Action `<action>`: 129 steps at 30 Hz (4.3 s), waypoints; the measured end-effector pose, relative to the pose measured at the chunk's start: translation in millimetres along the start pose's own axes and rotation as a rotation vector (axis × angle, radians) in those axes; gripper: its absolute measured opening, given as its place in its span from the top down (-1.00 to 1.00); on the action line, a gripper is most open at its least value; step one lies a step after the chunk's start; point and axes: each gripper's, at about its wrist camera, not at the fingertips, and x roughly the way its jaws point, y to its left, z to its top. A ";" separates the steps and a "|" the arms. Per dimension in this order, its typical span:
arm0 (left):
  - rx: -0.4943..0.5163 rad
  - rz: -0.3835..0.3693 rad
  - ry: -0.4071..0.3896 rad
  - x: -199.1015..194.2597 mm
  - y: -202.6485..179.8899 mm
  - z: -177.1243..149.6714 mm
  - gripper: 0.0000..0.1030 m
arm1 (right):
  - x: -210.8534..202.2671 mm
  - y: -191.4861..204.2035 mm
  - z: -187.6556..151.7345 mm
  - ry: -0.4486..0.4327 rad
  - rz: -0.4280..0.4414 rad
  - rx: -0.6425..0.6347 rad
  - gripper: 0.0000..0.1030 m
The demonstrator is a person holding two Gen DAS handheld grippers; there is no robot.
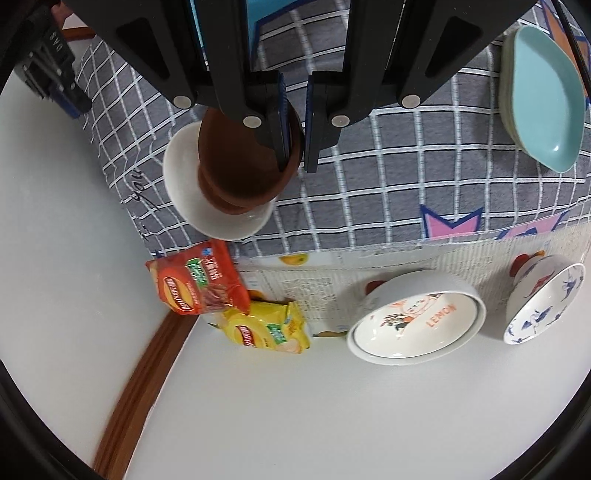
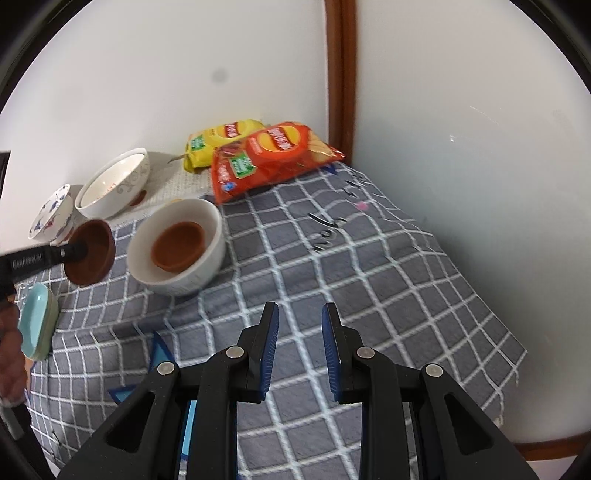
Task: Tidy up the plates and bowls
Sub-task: 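Carry the brown bowl in the left gripper over the white bowl and lower it, then open the left gripper to set the brown bowl onto the other brown bowl, then grasp the white bowl rim with the left gripper while the right gripper grasps the opposite rim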
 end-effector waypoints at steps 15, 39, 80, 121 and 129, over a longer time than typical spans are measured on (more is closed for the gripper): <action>-0.006 -0.011 0.029 37.5 -32.0 16.9 0.86 | 13.9 -42.0 -16.0 0.027 -0.016 0.063 0.53; -0.010 -0.013 0.082 83.8 -42.3 23.0 0.85 | 35.3 -10.6 -25.4 0.042 -0.011 -0.008 0.34; 0.054 -0.045 0.119 81.2 -48.7 12.9 0.58 | 28.8 -0.3 -14.1 0.004 0.153 0.051 -0.14; 0.088 0.038 0.166 89.3 -21.1 20.2 0.46 | 127.5 68.3 69.1 0.157 0.099 -0.051 0.20; 0.100 0.055 0.177 100.5 -23.8 20.0 0.45 | 136.4 69.2 69.2 0.147 0.082 -0.075 0.20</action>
